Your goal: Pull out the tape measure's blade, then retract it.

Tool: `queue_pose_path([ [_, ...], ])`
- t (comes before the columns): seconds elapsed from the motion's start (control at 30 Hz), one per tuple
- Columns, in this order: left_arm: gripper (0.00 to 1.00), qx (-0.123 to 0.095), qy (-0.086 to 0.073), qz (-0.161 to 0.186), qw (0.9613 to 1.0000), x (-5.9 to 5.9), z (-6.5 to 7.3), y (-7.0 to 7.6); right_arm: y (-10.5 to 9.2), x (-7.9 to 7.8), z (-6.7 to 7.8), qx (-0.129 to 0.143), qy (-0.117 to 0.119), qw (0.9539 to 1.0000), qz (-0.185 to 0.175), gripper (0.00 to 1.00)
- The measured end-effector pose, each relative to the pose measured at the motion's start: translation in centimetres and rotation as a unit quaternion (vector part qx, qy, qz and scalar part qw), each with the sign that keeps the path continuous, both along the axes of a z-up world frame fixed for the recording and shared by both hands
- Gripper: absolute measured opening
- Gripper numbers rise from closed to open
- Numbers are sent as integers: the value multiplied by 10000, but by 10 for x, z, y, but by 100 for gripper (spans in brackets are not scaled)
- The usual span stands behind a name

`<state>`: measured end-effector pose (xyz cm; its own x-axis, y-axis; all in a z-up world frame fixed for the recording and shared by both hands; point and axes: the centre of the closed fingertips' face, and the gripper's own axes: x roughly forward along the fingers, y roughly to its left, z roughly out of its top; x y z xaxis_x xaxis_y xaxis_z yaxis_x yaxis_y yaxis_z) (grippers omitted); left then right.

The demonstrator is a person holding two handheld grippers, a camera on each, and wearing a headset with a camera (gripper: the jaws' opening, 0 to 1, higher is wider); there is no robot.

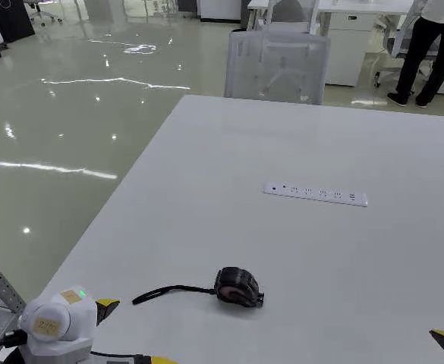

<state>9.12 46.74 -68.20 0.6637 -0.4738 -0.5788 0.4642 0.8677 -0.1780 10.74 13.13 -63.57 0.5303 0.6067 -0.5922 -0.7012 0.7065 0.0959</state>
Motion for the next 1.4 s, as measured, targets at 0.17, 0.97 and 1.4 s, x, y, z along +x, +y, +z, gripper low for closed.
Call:
queue_pose_path([
  [0.17,100,11,-20,-79,10000,0,3,1,-3,1,4,-17,-50,10000,-8,100],
  [0.97,100,195,64,-66,9998,-6,1,7,-13,-6,3,-91,-32,10000,-23,100],
  [1.4,100,246,38,-114,9996,-11,3,11,-13,-8,6,-29,-98,9999,-94,100],
])
